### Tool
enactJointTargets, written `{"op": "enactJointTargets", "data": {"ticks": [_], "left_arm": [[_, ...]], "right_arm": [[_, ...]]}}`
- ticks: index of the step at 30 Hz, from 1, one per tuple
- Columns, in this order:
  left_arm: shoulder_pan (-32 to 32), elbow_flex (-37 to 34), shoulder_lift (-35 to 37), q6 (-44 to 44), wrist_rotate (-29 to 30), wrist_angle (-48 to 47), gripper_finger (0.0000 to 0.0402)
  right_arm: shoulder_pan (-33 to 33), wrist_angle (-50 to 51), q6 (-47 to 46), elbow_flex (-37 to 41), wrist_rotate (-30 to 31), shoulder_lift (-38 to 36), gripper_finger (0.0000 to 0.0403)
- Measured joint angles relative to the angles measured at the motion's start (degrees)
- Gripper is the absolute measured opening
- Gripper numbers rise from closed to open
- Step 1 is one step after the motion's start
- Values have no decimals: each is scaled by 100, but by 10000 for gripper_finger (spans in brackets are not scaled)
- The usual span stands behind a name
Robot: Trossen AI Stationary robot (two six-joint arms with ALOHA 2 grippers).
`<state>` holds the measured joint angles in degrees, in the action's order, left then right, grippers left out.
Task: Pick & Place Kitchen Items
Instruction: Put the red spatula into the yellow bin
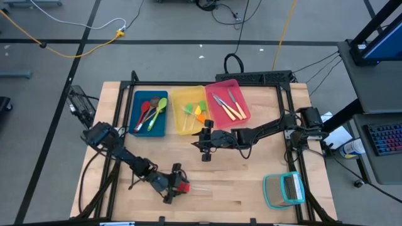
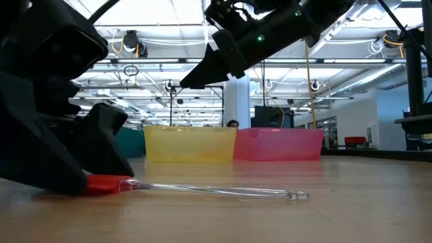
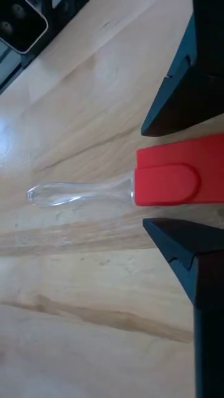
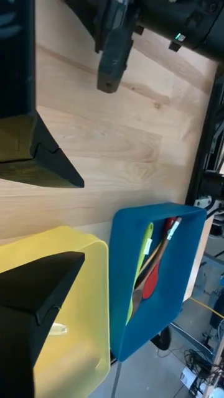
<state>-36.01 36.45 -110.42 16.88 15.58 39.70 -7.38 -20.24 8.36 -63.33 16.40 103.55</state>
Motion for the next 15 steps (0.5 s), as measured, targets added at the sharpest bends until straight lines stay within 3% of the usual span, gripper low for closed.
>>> {"op": "enactJointTargets", "data": {"ticks": [8, 15], "left_arm": [[-26, 13, -150, 29, 234, -126, 225], [-153, 26, -148, 588, 366, -569, 147]], "right_arm": [[2, 41, 101, 0, 4, 0, 171], [4, 147, 88, 0, 6, 0, 171]]}}
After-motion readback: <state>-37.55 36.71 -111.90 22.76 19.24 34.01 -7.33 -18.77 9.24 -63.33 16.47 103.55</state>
